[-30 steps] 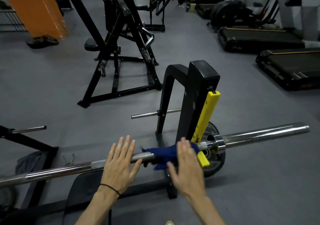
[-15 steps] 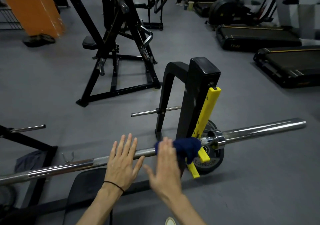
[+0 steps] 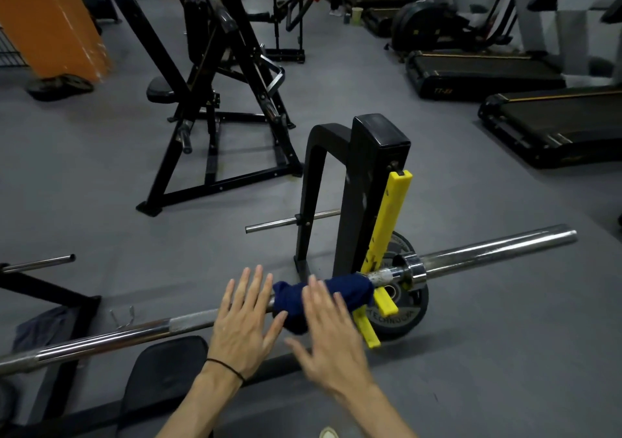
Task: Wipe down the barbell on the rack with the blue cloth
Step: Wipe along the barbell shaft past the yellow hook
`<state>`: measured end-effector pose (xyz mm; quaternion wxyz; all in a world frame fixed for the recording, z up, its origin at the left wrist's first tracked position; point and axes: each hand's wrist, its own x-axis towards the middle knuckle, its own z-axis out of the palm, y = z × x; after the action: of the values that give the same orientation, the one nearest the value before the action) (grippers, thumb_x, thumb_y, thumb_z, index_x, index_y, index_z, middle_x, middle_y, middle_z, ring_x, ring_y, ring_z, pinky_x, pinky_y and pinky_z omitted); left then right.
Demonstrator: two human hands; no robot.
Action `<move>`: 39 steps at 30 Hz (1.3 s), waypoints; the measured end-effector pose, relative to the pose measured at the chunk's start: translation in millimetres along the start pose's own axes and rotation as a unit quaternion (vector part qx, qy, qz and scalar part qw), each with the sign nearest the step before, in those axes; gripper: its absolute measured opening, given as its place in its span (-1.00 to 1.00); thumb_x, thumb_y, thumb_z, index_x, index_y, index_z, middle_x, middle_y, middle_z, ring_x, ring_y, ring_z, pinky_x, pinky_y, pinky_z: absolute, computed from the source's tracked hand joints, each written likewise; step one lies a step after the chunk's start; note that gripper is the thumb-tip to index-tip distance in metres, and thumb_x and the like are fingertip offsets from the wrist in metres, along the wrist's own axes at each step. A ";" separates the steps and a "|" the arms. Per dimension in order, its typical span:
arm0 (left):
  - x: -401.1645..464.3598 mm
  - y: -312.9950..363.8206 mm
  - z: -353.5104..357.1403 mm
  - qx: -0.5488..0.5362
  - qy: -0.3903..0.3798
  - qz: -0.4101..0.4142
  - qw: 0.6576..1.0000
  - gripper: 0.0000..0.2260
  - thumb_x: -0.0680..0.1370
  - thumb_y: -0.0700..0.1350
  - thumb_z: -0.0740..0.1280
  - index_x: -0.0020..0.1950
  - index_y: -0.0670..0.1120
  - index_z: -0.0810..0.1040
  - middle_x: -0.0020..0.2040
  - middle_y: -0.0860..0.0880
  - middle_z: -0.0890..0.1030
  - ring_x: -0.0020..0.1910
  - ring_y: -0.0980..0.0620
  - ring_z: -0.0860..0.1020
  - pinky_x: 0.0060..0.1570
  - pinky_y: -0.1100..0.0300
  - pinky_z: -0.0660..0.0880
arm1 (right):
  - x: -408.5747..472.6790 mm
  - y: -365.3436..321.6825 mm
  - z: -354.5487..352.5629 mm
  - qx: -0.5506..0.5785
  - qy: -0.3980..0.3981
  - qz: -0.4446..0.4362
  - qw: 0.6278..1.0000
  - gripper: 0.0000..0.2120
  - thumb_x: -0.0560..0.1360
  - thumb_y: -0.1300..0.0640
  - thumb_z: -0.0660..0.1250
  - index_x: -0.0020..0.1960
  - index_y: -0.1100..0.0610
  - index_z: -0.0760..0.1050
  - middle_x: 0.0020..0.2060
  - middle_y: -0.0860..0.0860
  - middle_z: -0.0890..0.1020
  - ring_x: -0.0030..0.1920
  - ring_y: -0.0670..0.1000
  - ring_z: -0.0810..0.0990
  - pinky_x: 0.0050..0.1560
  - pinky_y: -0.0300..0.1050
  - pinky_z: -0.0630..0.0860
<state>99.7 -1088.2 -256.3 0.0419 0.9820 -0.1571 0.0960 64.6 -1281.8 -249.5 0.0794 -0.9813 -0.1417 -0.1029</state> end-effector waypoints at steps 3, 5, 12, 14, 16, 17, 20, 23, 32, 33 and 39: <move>4.7 12.9 -1.3 -0.005 0.002 -0.004 1.000 -0.36 0.68 0.27 -0.08 0.60 -0.13 0.25 0.61 -0.16 0.22 0.59 -0.16 0.18 0.54 -0.13 0.05 | -9.3 76.8 -12.1 -0.075 0.006 0.051 0.996 -0.24 0.67 -0.33 -0.02 0.63 0.22 0.12 0.64 0.12 0.06 0.64 0.08 -0.01 0.57 0.09 0.02; 5.4 18.4 -2.5 -0.005 -0.001 -0.011 1.000 -0.35 0.68 0.27 -0.10 0.59 -0.14 0.27 0.60 -0.16 0.23 0.59 -0.17 0.19 0.54 -0.13 0.04 | -16.6 100.1 -15.3 -0.091 -0.003 0.062 0.994 -0.26 0.67 -0.31 -0.06 0.63 0.21 0.12 0.64 0.10 0.06 0.64 0.09 0.00 0.58 0.10 0.02; -1.1 23.3 -2.2 0.016 0.008 -0.036 0.999 -0.37 0.69 0.24 -0.11 0.56 -0.15 0.31 0.58 -0.18 0.28 0.58 -0.18 0.22 0.52 -0.14 0.08 | -15.3 94.2 -10.9 -0.010 0.040 0.134 0.990 -0.29 0.68 -0.29 -0.11 0.62 0.18 0.14 0.64 0.09 0.07 0.65 0.08 -0.05 0.59 0.06 -0.10; -6.9 21.9 0.7 0.024 0.020 -0.037 0.999 -0.39 0.68 0.22 -0.03 0.56 -0.15 0.30 0.58 -0.17 0.27 0.58 -0.16 0.19 0.54 -0.13 0.05 | -16.9 107.5 -16.5 -0.007 0.057 0.139 0.989 -0.31 0.68 -0.27 -0.12 0.60 0.19 0.21 0.63 0.12 0.13 0.64 0.09 -0.05 0.59 0.09 -0.08; -10.7 22.7 3.2 0.031 0.033 -0.043 0.998 -0.39 0.65 0.21 0.03 0.57 -0.15 0.29 0.58 -0.17 0.28 0.58 -0.16 0.19 0.55 -0.12 0.03 | -17.2 122.7 -21.9 0.009 0.064 0.145 0.987 -0.30 0.68 -0.28 -0.13 0.58 0.22 0.23 0.62 0.11 0.14 0.65 0.07 -0.07 0.60 0.03 -0.13; -10.8 24.0 4.3 0.033 0.038 -0.048 0.998 -0.39 0.65 0.21 0.04 0.57 -0.16 0.29 0.58 -0.18 0.28 0.58 -0.16 0.20 0.56 -0.12 0.02 | -16.9 126.4 -23.7 0.019 0.062 0.146 0.987 -0.29 0.68 -0.28 -0.13 0.59 0.22 0.20 0.63 0.09 0.09 0.65 0.04 -0.10 0.61 -0.02 -0.18; -7.3 32.3 8.9 0.025 0.043 -0.066 0.997 -0.37 0.64 0.22 0.05 0.57 -0.16 0.27 0.58 -0.19 0.26 0.58 -0.16 0.19 0.59 -0.07 -0.09 | -20.5 116.2 -24.8 0.044 0.063 0.099 0.992 -0.32 0.67 -0.23 -0.01 0.64 0.19 0.09 0.65 0.06 0.01 0.65 0.06 -0.07 0.60 -0.03 -0.14; -0.9 43.7 12.1 0.024 0.050 -0.075 0.996 -0.37 0.64 0.21 0.05 0.57 -0.17 0.28 0.58 -0.19 0.26 0.57 -0.17 0.20 0.59 -0.09 -0.09 | -19.0 80.4 -23.6 0.065 0.079 -0.026 0.994 -0.31 0.64 -0.14 0.15 0.64 0.17 0.08 0.65 0.10 0.06 0.64 0.11 0.02 0.59 0.06 -0.02; 9.3 58.0 15.0 0.028 0.060 -0.050 0.997 -0.39 0.67 0.22 -0.01 0.58 -0.16 0.25 0.58 -0.19 0.26 0.58 -0.16 0.17 0.56 -0.13 0.00 | 7.4 67.6 3.2 -0.024 0.013 -0.025 0.999 -0.21 0.57 -0.14 0.26 0.66 0.13 0.03 0.64 0.19 0.00 0.64 0.17 -0.05 0.56 0.15 0.01; 11.2 58.3 15.2 0.027 0.059 -0.040 0.997 -0.39 0.66 0.21 0.02 0.59 -0.15 0.25 0.59 -0.19 0.26 0.58 -0.16 0.17 0.55 -0.14 0.02 | 7.2 68.9 3.8 -0.029 0.010 -0.028 0.999 -0.18 0.55 -0.13 0.28 0.66 0.13 0.01 0.64 0.19 0.00 0.64 0.17 -0.06 0.56 0.14 0.00; 31.0 76.8 5.0 0.014 0.047 0.053 0.997 -0.40 0.64 0.19 0.08 0.59 -0.11 0.25 0.59 -0.18 0.27 0.56 -0.18 0.26 0.46 -0.16 0.16 | 0.2 69.4 -3.5 -0.026 0.009 -0.002 1.000 -0.18 0.50 -0.09 0.29 0.65 0.16 0.09 0.64 0.15 0.08 0.64 0.13 0.02 0.54 0.12 0.05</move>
<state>105.1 -1170.9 -250.9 0.0308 0.9672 -0.2054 0.1463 84.6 -1348.1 -254.9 0.0546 -0.9819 -0.1399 -0.1158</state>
